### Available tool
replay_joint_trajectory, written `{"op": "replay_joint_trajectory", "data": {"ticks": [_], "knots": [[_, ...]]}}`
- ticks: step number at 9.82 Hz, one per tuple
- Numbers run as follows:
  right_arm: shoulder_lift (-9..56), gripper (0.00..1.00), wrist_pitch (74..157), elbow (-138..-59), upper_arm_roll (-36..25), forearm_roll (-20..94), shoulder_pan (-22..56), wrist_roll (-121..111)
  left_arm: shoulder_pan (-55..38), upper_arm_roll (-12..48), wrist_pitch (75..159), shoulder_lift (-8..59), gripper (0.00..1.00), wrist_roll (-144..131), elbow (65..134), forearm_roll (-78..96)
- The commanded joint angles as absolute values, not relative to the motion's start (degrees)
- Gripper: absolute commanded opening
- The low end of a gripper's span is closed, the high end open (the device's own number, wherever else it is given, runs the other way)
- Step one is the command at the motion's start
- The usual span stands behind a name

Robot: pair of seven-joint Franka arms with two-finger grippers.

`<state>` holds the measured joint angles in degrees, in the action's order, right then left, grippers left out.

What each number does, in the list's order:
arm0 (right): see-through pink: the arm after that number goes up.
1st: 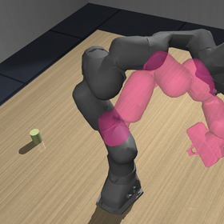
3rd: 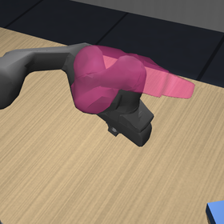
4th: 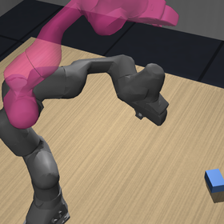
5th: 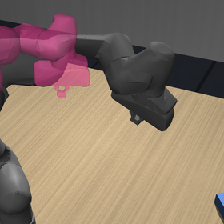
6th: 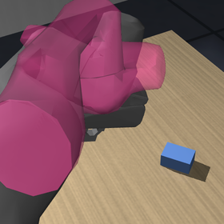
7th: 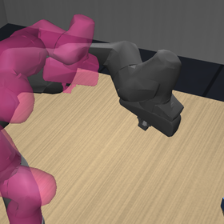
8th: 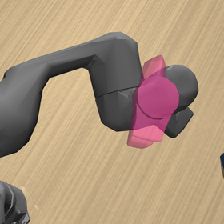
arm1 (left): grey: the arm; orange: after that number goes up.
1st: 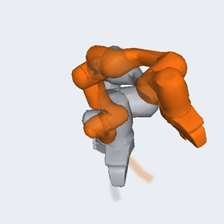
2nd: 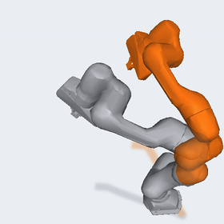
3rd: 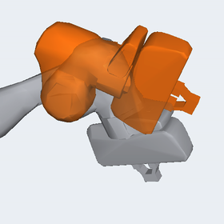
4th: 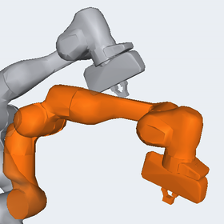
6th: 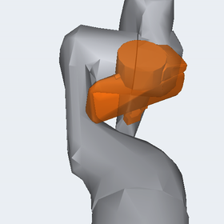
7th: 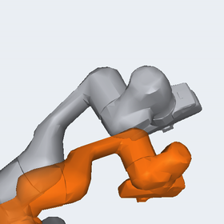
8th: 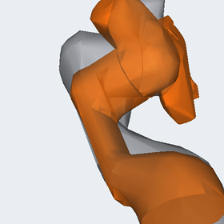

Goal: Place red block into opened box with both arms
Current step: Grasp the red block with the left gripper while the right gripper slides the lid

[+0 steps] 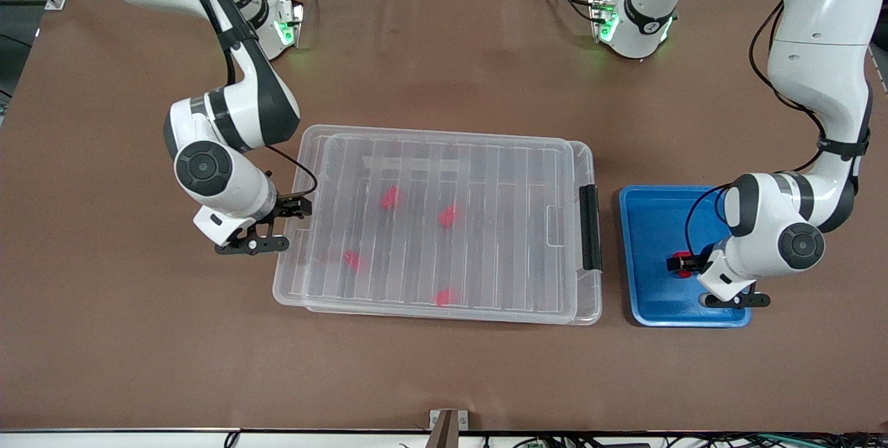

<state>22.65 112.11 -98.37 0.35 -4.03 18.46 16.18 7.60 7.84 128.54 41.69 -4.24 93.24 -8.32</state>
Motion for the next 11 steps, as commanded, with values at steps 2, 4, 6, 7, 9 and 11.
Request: {"op": "replay_joint_trajectory", "data": {"ticks": [2, 4, 6, 7, 9, 11], "knots": [[22.1, 1.0, 111.7, -99.0, 0.3, -7.0, 16.2, 16.0, 7.7, 8.0, 129.6, 43.6, 0.49, -5.0, 93.3, -9.0], [22.0, 1.0, 109.4, -99.0, 0.2, -7.9, 13.9, 15.9, 7.8, 8.0, 129.6, 43.6, 0.4, -4.9, 93.4, -9.0], [21.4, 1.0, 107.3, -98.9, 0.0, -9.9, 11.8, 13.7, 7.9, 8.1, 129.0, 42.7, 0.16, -4.1, 93.6, -9.1], [21.3, 1.0, 106.8, -98.9, 0.0, -9.9, 9.8, 12.3, 8.0, 8.3, 128.4, 40.8, 0.06, -4.0, 93.5, -9.1], [21.1, 1.0, 106.0, -98.7, -0.3, -10.0, 7.4, 9.2, 7.0, 8.7, 121.9, 34.1, 0.06, -4.6, 93.0, -9.7], [21.0, 1.0, 105.6, -98.6, -0.4, -10.0, 5.3, 6.3, 6.7, 10.6, 118.1, 28.9, 0.08, -4.6, 92.8, -9.8]]}}
